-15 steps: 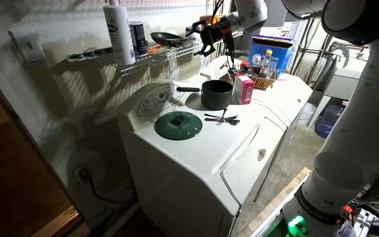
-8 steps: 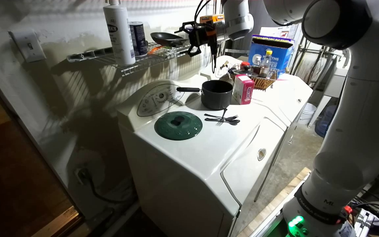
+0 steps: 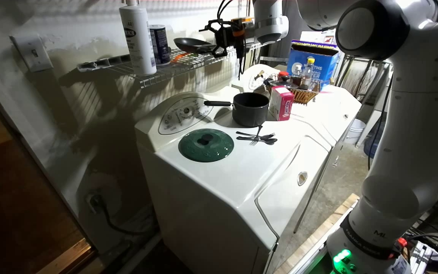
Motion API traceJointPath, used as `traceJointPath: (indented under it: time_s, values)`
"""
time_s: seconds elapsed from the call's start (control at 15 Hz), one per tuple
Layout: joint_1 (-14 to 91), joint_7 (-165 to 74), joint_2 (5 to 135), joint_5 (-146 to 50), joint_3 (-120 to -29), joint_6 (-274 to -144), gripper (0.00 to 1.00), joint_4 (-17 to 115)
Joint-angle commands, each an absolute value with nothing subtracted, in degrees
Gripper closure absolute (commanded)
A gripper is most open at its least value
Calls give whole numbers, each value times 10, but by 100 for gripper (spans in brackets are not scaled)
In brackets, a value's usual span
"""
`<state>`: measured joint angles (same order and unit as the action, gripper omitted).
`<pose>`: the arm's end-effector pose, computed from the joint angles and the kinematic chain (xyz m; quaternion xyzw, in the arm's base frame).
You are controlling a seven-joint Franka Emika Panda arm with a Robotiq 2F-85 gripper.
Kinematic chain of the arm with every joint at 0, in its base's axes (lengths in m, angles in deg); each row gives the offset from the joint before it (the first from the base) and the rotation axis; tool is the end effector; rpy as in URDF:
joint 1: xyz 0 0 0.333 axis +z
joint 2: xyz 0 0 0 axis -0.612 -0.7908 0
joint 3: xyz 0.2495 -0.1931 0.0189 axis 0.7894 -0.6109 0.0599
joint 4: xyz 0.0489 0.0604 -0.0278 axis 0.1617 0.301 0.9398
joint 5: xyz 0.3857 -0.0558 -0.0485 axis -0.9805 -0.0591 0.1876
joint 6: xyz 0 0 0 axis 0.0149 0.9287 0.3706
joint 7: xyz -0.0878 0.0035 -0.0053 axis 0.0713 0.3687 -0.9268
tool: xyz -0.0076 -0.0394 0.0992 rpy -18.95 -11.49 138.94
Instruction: Put the pan on top of the black pot.
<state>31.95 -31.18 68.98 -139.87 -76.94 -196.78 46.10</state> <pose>0.6859 -0.0953 0.5358 -0.7133 0.3018 -0.2184 0.5937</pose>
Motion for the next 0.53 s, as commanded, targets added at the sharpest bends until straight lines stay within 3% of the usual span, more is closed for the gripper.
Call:
traceJointPath:
  time_s: [0.0, 0.47]
  values:
    - [308, -329, 659, -1410, -762, -1978, 44, 421]
    - [297, -349, 631, -1401, -764, -1976, 92, 417]
